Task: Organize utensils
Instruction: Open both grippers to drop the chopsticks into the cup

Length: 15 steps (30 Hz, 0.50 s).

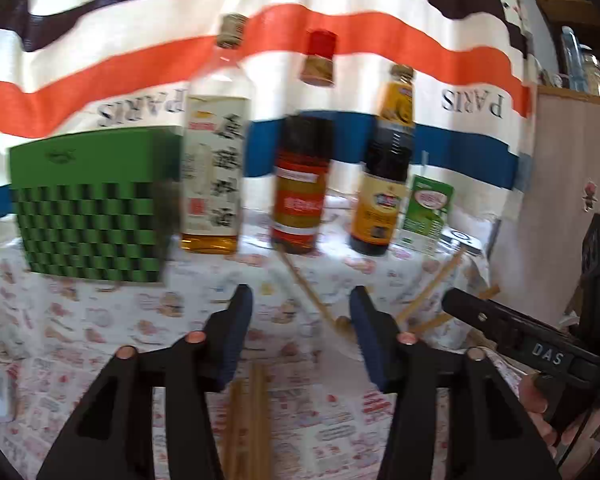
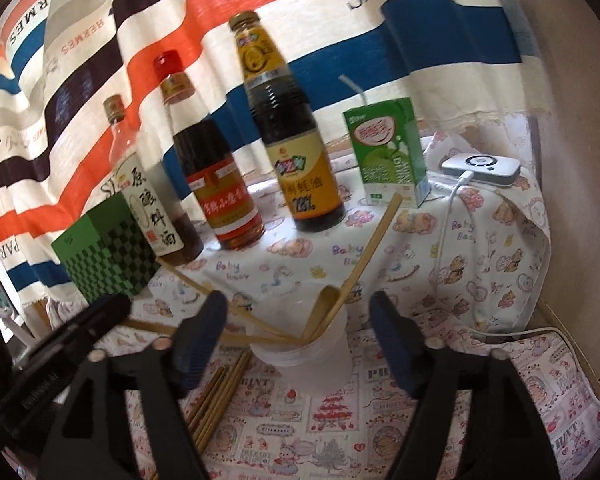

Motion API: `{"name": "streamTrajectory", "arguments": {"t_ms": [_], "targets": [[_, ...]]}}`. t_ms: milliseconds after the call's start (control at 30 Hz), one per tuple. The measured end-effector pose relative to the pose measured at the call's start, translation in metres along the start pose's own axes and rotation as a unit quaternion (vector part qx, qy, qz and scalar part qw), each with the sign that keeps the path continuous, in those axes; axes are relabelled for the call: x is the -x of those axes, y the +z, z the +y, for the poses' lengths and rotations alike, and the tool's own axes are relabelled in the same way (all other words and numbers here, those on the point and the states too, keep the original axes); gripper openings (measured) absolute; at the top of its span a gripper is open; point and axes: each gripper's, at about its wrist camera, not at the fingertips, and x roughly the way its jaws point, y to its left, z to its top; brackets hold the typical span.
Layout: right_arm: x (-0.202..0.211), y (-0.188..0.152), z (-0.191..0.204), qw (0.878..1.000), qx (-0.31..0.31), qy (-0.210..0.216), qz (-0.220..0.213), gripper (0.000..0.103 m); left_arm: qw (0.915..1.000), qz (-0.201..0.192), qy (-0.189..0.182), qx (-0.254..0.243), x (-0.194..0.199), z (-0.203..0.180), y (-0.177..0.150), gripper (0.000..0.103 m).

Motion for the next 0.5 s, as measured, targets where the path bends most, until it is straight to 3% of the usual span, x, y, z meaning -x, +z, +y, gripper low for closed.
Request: {"name": "streamTrajectory", "arguments": {"t_ms": [133, 200, 367, 500], "targets": [[-0.003, -0.007, 0.004, 1.000, 0.015, 0.002, -0.004, 0.098, 0.9998, 0.006, 0.020, 0.007, 0.010, 0.022, -0.003, 0.065], [-0.008, -0.012, 0.008, 0.999, 0.030, -0.021, -0.001, 0.099, 0.9988, 0.004, 0.048, 0.011, 0.016, 0.033, -0.008, 0.071], [-0.007, -0.014, 0.019, 0.998, 0.053, -0.012, 0.013, 0.103, 0.9969, -0.001, 0.076, 0.023, 0.033, 0.060, -0.025, 0.074], [-0.004, -0.022, 0.031, 0.997, 0.061, -0.024, 0.033, 0.103, 0.9952, -0.018, 0.092, 0.029, 0.049, 0.072, -0.040, 0.089]]}}
